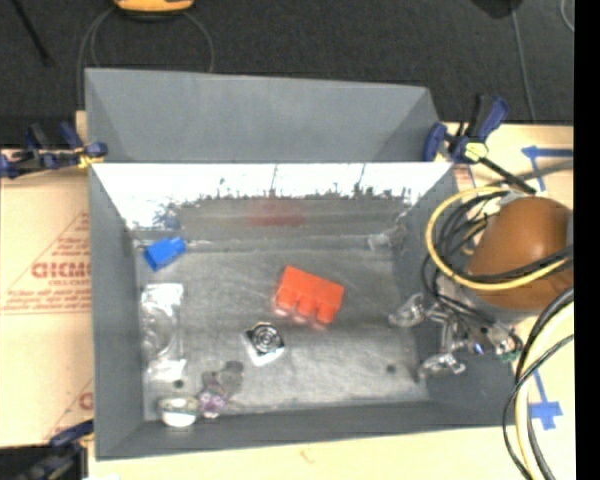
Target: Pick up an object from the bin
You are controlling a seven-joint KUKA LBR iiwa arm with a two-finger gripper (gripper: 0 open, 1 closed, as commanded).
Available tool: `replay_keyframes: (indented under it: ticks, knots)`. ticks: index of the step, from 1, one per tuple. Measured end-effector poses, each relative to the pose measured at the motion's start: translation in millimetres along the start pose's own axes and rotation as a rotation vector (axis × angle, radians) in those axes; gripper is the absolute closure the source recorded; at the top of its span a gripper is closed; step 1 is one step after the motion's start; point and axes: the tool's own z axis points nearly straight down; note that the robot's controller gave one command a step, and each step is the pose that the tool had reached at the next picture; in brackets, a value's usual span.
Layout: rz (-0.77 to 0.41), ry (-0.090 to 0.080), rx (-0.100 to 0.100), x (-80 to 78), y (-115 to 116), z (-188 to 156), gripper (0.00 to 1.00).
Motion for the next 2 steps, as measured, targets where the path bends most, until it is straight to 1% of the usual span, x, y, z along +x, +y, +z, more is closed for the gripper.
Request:
replay_keyframes:
  ticks: [1,2]
  knots:
    - [-0.088,0.019,-0.006,-34.2,-5.8,1.7,0.0]
    - [-0.214,0.011,-0.012,-138.3,-39.7,4.5,0.0]
